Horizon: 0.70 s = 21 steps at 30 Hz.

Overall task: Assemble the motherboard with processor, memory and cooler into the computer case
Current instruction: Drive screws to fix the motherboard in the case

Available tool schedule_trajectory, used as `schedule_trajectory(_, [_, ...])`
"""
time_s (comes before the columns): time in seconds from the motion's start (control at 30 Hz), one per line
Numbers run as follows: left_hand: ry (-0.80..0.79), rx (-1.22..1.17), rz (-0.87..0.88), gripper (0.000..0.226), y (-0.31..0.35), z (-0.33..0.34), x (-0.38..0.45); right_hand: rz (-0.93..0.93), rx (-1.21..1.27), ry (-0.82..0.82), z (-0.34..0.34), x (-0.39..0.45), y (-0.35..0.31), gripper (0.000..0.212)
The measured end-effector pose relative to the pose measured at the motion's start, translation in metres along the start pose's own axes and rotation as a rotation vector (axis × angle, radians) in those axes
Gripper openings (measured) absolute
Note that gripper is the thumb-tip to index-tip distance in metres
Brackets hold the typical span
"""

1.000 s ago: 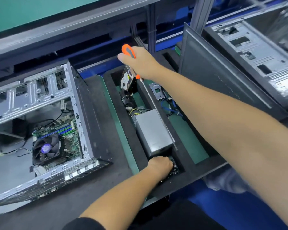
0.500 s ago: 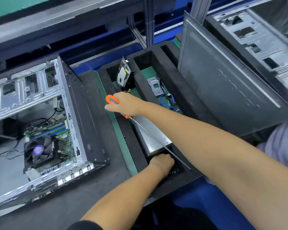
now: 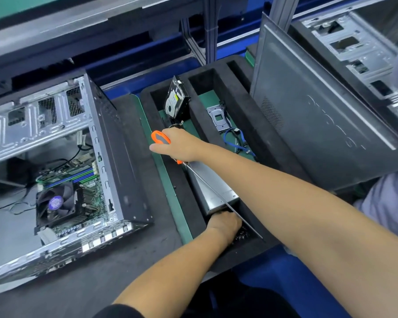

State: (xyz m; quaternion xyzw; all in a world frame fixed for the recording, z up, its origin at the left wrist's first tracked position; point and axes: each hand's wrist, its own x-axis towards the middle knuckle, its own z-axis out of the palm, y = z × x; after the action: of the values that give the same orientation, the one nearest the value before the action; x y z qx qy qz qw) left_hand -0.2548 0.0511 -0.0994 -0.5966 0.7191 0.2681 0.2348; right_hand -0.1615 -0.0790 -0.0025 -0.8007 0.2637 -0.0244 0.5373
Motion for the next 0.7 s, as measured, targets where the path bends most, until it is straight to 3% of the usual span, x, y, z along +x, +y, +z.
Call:
schedule_trajectory(0.23, [0.013, -0.121, 0.064, 0.03, -0.007, -0.023, -0.024, -0.04, 0.06, 0.012, -0.011, 0.001, -0.011, 0.039])
schedule_trajectory(0.5, [-0.045, -0.597, 0.142, 0.021, -0.033, -0.079, -0.098, -0.1, 0.094, 0.174, -0.057, 0.017, -0.072, 0.042])
schedule_trajectory(0.6, [0.017, -0.844, 0.155, 0.015, -0.064, -0.111, -0.13, -0.151, 0.186, 0.24, -0.076, 0.028, -0.116, 0.038])
schedule_trajectory(0.7, [0.215, -0.998, 0.173, 0.011, -0.117, -0.149, -0.171, -0.18, 0.277, 0.333, -0.084, 0.039, -0.165, 0.037])
